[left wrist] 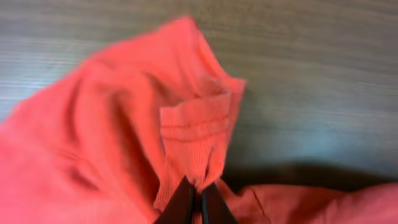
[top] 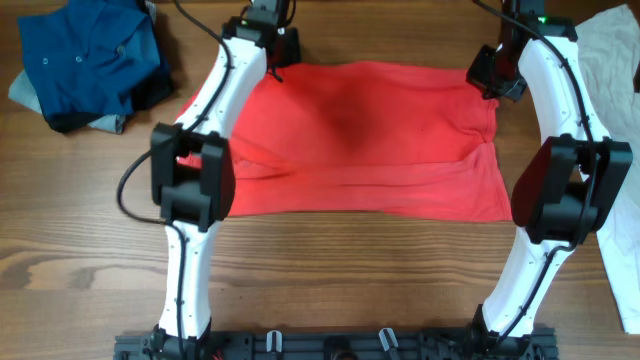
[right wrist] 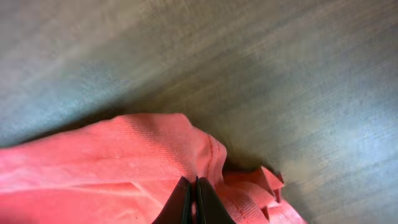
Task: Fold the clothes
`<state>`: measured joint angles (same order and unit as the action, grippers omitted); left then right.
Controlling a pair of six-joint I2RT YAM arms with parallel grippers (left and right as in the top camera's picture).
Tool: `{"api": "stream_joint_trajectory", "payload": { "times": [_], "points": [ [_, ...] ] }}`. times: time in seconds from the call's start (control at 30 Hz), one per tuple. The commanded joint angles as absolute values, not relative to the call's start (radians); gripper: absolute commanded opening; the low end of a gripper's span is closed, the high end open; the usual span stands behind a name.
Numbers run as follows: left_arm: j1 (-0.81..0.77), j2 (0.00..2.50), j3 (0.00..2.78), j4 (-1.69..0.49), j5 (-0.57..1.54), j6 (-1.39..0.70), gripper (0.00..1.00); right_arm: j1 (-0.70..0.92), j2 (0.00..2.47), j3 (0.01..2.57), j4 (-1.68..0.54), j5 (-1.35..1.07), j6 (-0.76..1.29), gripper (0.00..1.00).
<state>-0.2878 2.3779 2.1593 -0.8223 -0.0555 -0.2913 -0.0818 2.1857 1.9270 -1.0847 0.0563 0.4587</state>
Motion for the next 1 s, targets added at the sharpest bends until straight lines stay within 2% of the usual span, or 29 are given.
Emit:
{"api": "stream_joint_trajectory", "payload": {
  "times": [0.0, 0.53, 0.6, 0.63, 0.7, 0.73, 0.77, 0.8, 0.83, 0.87, 0.93, 0.97],
  "points": [
    [-0.277, 2.275, 2.159, -0.936, -0.062, -0.300, 0.04, -0.094, 2.122, 1.952, -1.132, 0.114, 0.562, 0.04],
    [-0.147, 2.257, 2.159, -1.453, -0.056, -0.300, 0.06, -0.129, 2.066, 1.951, -1.342, 0.121, 0.684, 0.04],
    [-0.142, 2.257, 2.159, -1.503, -0.030, -0.300, 0.14, -0.129, 2.066, 1.951, -1.364, 0.119, 0.688, 0.04],
    [-0.143, 2.257, 2.159, -1.522, -0.016, -0.299, 0.23, -0.129, 2.066, 1.951, -1.374, 0.107, 0.687, 0.04],
    [-0.147, 2.257, 2.159, -1.560, 0.009, -0.299, 0.61, -0.128, 2.066, 1.951, -1.390, 0.065, 0.650, 0.04],
    [-0.151, 2.257, 2.159, -1.577, 0.010, -0.299, 0.72, -0.128, 2.066, 1.951, -1.393, 0.043, 0.613, 0.05],
    [-0.154, 2.257, 2.159, -1.590, 0.010, -0.299, 0.84, -0.128, 2.066, 1.951, -1.392, 0.017, 0.564, 0.09],
    [-0.156, 2.257, 2.159, -1.594, 0.010, -0.299, 1.00, -0.128, 2.066, 1.951, -1.390, -0.009, 0.510, 0.17],
    [-0.158, 2.257, 2.159, -1.589, 0.010, -0.299, 1.00, -0.128, 2.067, 1.950, -1.386, -0.028, 0.468, 0.28],
    [-0.159, 2.257, 2.159, -1.566, 0.010, -0.295, 1.00, -0.128, 2.067, 1.948, -1.380, -0.041, 0.440, 0.45],
    [-0.159, 2.259, 2.159, -1.500, 0.011, -0.295, 1.00, -0.128, 2.067, 1.939, -1.363, -0.063, 0.423, 0.63],
    [-0.159, 2.261, 2.159, -1.447, 0.011, -0.295, 1.00, -0.128, 2.069, 1.935, -1.351, -0.089, 0.399, 0.68]
  ]
}}
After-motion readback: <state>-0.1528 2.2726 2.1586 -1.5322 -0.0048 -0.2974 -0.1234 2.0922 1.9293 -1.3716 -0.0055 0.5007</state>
